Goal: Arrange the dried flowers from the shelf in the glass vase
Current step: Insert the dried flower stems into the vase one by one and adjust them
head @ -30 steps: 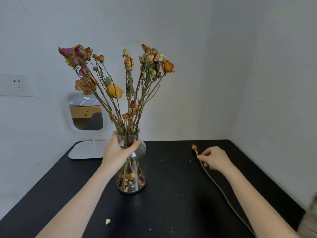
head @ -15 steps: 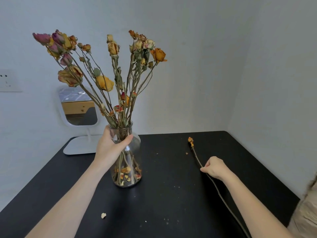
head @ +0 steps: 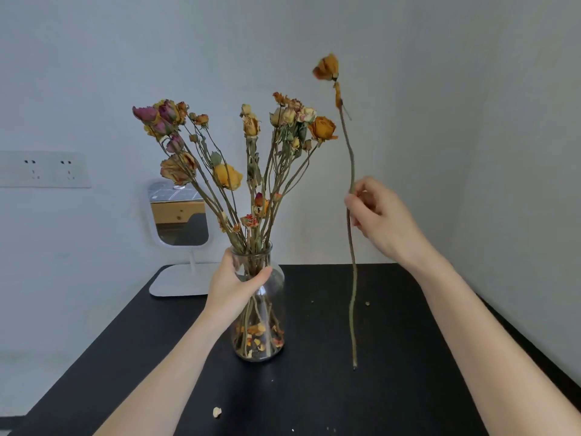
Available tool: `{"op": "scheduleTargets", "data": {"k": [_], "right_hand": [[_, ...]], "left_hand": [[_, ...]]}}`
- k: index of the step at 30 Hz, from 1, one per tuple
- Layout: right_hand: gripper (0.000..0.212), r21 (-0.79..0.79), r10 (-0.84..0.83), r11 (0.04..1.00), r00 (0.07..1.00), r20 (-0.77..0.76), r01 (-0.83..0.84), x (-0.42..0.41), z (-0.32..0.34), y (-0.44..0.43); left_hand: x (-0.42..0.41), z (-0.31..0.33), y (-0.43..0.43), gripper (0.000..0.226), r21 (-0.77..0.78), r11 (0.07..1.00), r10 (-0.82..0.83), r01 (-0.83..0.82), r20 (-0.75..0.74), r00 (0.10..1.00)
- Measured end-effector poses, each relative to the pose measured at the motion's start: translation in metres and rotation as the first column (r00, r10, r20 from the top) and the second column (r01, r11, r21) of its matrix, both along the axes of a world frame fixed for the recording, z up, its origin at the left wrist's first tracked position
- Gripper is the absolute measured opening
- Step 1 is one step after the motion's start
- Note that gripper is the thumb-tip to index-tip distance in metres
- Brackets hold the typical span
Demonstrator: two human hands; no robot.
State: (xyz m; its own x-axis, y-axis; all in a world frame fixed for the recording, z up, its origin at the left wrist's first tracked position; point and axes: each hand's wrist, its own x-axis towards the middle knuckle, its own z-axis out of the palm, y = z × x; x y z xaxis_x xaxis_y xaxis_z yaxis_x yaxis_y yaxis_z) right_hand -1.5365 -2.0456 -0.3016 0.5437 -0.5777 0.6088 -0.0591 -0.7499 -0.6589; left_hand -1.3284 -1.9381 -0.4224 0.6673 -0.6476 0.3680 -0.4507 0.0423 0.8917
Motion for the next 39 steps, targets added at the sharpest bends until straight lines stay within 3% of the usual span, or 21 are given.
{"op": "scheduleTargets", "data": {"k": [4, 9, 18, 24, 31, 39], "right_hand": [[0.017, -0.042, 0.043, 0.999, 0.97, 0.238, -0.034, 0.01, 0.032, 0.013], [0.023, 0.058, 0.011, 0.997, 0.858, 0.514, -0.047, 0.009, 0.047, 0.015], [0.027, 0.144, -0.003, 0.98, 0.714, 0.701, -0.138, -0.001, 0.068, 0.013], [0.027, 0.144, -0.001, 0.979, 0.712, 0.702, -0.141, 0.002, 0.068, 0.009], [0.026, 0.116, 0.036, 0.984, 0.783, 0.621, -0.138, 0.015, 0.06, 0.008], [0.02, 0.003, 0.074, 0.997, 0.949, 0.306, -0.079, 0.033, 0.049, 0.019]], "left_hand": [[0.0, 0.001, 0.001, 0.06, 0.017, 1.0, -0.019, 0.019, -0.008, 1.0], [0.002, 0.002, 0.001, 0.057, 0.021, 0.999, -0.032, 0.032, 0.0, 0.999], [0.002, 0.003, 0.002, 0.055, 0.031, 0.999, -0.028, 0.028, -0.011, 1.0], [0.002, 0.002, 0.0, 0.055, 0.036, 0.999, -0.004, 0.003, 0.005, 1.0], [0.003, 0.002, -0.001, 0.057, 0.048, 0.999, 0.0, 0.0, 0.009, 1.0], [0.004, 0.001, -0.001, 0.056, 0.048, 0.999, -0.007, 0.006, 0.003, 1.0]]}}
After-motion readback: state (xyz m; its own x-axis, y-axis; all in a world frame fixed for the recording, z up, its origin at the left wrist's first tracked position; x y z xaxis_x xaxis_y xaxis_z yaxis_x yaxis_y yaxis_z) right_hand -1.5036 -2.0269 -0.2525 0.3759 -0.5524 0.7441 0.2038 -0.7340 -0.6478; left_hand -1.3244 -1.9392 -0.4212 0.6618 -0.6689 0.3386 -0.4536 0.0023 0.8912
